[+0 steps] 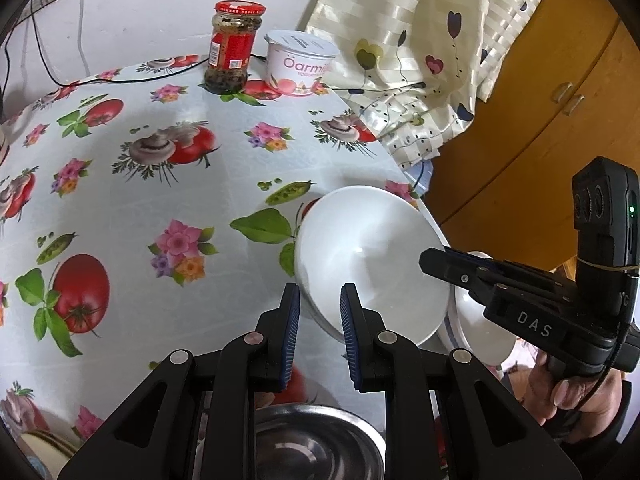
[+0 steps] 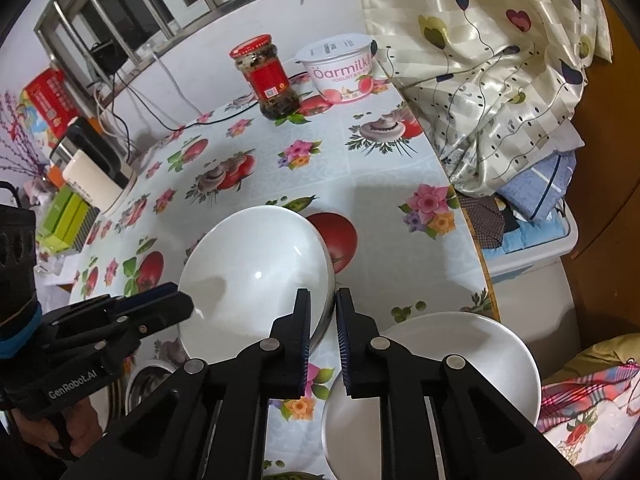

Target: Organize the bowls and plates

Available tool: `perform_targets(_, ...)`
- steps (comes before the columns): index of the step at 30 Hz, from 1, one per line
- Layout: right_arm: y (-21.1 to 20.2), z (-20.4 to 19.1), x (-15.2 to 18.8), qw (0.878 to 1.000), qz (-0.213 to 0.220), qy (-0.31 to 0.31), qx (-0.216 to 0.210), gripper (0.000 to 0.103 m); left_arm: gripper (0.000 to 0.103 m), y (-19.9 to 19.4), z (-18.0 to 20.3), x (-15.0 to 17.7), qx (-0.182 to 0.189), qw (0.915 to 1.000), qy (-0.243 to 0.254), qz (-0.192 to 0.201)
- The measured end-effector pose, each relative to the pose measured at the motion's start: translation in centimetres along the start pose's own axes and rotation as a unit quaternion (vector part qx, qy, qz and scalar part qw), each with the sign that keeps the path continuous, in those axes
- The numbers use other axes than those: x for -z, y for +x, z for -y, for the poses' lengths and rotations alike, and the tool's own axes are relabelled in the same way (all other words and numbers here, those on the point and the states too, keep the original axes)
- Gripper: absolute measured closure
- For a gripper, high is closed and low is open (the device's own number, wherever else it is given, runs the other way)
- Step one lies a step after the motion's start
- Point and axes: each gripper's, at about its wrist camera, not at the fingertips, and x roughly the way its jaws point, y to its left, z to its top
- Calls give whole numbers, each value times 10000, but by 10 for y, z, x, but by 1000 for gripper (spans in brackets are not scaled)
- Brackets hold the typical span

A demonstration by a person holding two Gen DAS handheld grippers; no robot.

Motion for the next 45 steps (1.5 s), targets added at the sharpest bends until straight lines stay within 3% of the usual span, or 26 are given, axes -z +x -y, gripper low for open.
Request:
perform_targets(25, -22, -24, -1, 9997, 172, -105, -101, 90, 82, -35, -5, 4, -95, 9992, -72, 390)
perform_targets(45, -60, -66, 24, 9986, 380, -297, -219, 90, 82, -92, -7, 38, -208, 9972, -82, 715)
